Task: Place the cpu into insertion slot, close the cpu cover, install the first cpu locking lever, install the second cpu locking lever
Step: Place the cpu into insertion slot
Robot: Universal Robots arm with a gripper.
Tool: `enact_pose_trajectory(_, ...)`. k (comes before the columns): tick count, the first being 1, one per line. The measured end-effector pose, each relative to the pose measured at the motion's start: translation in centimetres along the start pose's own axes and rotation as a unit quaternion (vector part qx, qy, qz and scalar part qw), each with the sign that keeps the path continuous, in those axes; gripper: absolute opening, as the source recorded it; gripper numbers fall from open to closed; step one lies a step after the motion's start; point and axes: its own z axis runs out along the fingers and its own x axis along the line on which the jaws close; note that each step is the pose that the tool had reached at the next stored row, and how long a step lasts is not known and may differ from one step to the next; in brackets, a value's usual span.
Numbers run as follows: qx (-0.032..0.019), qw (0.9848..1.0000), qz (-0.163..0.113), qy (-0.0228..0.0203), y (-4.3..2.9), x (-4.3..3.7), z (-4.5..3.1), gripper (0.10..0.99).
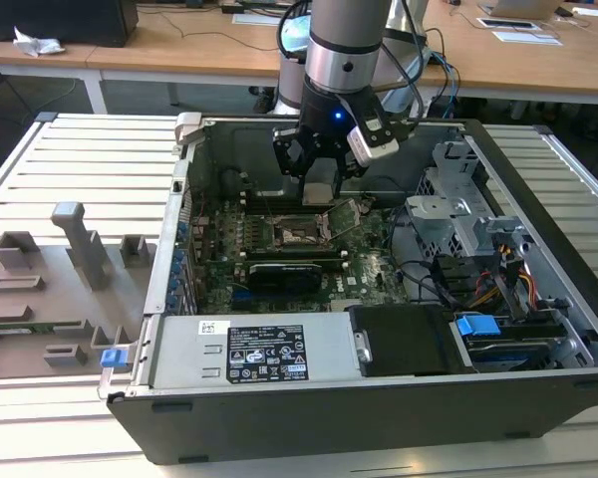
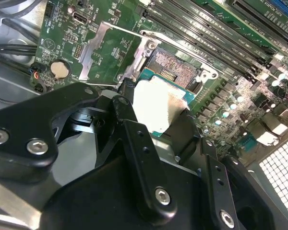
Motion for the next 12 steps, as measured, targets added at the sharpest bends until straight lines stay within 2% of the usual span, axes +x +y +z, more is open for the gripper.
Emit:
enact_pose_trajectory(7, 0.0001, 1.0, 0.0, 0.0, -0.03, -0.02, 0.49, 0.541)
enact_pose_trajectory(12, 0.0001, 1.0, 0.0, 0.0, -0.03, -0.02, 0.55, 0.541)
